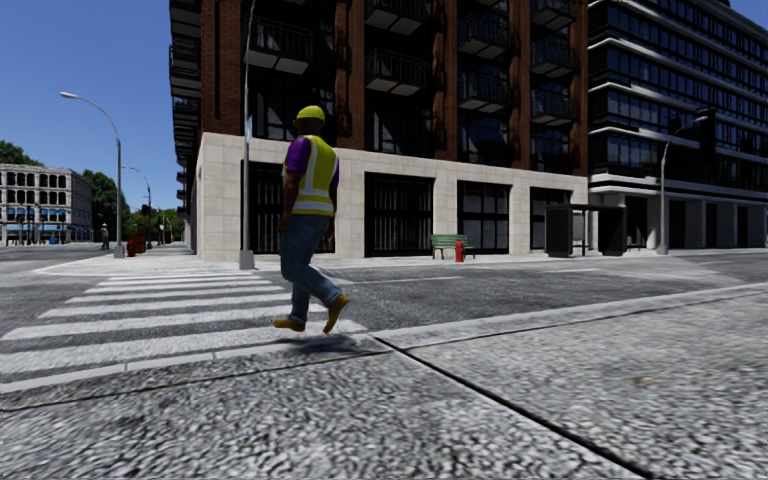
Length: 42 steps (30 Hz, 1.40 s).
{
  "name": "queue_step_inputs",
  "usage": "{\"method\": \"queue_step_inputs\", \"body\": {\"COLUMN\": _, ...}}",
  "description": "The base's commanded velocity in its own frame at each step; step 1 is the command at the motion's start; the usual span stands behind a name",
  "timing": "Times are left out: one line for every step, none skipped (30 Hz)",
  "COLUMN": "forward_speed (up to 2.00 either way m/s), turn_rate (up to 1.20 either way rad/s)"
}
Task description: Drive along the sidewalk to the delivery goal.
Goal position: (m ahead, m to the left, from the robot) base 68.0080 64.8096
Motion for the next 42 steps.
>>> {"method": "queue_step_inputs", "body": {"forward_speed": 1.04, "turn_rate": 0.36}}
{"method": "queue_step_inputs", "body": {"forward_speed": 1.04, "turn_rate": 0.83}}
{"method": "queue_step_inputs", "body": {"forward_speed": 1.07, "turn_rate": 1.2}}
{"method": "queue_step_inputs", "body": {"forward_speed": 1.49, "turn_rate": 1.2}}
{"method": "queue_step_inputs", "body": {"forward_speed": 1.67, "turn_rate": 1.2}}
{"method": "queue_step_inputs", "body": {"forward_speed": 1.73, "turn_rate": 1.2}}
{"method": "queue_step_inputs", "body": {"forward_speed": 1.73, "turn_rate": 1.2}}
{"method": "queue_step_inputs", "body": {"forward_speed": 1.77, "turn_rate": 1.2}}
{"method": "queue_step_inputs", "body": {"forward_speed": 1.8, "turn_rate": 1.11}}
{"method": "queue_step_inputs", "body": {"forward_speed": 1.81, "turn_rate": 0.62}}
{"method": "queue_step_inputs", "body": {"forward_speed": 1.81, "turn_rate": 0.4}}
{"method": "queue_step_inputs", "body": {"forward_speed": 1.81, "turn_rate": 0.16}}
{"method": "queue_step_inputs", "body": {"forward_speed": 1.81, "turn_rate": 0.05}}
{"method": "queue_step_inputs", "body": {"forward_speed": 1.81, "turn_rate": 0.05}}
{"method": "queue_step_inputs", "body": {"forward_speed": 1.81, "turn_rate": 0.0}}
{"method": "queue_step_inputs", "body": {"forward_speed": 1.81, "turn_rate": 0.0}}
{"method": "queue_step_inputs", "body": {"forward_speed": 1.8, "turn_rate": 0.0}}
{"method": "queue_step_inputs", "body": {"forward_speed": 1.78, "turn_rate": 0.0}}
{"method": "queue_step_inputs", "body": {"forward_speed": 1.76, "turn_rate": 0.0}}
{"method": "queue_step_inputs", "body": {"forward_speed": 1.75, "turn_rate": 0.34}}
{"method": "queue_step_inputs", "body": {"forward_speed": 1.73, "turn_rate": 0.85}}
{"method": "queue_step_inputs", "body": {"forward_speed": 1.72, "turn_rate": 1.2}}
{"method": "queue_step_inputs", "body": {"forward_speed": 1.71, "turn_rate": 1.2}}
{"method": "queue_step_inputs", "body": {"forward_speed": 1.71, "turn_rate": 1.2}}
{"method": "queue_step_inputs", "body": {"forward_speed": 1.71, "turn_rate": 1.2}}
{"method": "queue_step_inputs", "body": {"forward_speed": 1.7, "turn_rate": 1.2}}
{"method": "queue_step_inputs", "body": {"forward_speed": 1.7, "turn_rate": 1.2}}
{"method": "queue_step_inputs", "body": {"forward_speed": 1.7, "turn_rate": 1.17}}
{"method": "queue_step_inputs", "body": {"forward_speed": 1.7, "turn_rate": 0.89}}
{"method": "queue_step_inputs", "body": {"forward_speed": 1.7, "turn_rate": 0.63}}
{"method": "queue_step_inputs", "body": {"forward_speed": 1.65, "turn_rate": 0.23}}
{"method": "queue_step_inputs", "body": {"forward_speed": 1.6, "turn_rate": 0.1}}
{"method": "queue_step_inputs", "body": {"forward_speed": 1.57, "turn_rate": 0.01}}
{"method": "queue_step_inputs", "body": {"forward_speed": 1.55, "turn_rate": 0.0}}
{"method": "queue_step_inputs", "body": {"forward_speed": 1.54, "turn_rate": 0.0}}
{"method": "queue_step_inputs", "body": {"forward_speed": 1.54, "turn_rate": 0.0}}
{"method": "queue_step_inputs", "body": {"forward_speed": 1.54, "turn_rate": 0.0}}
{"method": "queue_step_inputs", "body": {"forward_speed": 1.54, "turn_rate": 0.0}}
{"method": "queue_step_inputs", "body": {"forward_speed": 1.53, "turn_rate": 0.0}}
{"method": "queue_step_inputs", "body": {"forward_speed": 1.53, "turn_rate": 0.0}}
{"method": "queue_step_inputs", "body": {"forward_speed": 1.52, "turn_rate": 0.0}}
{"method": "queue_step_inputs", "body": {"forward_speed": 1.52, "turn_rate": 0.0}}
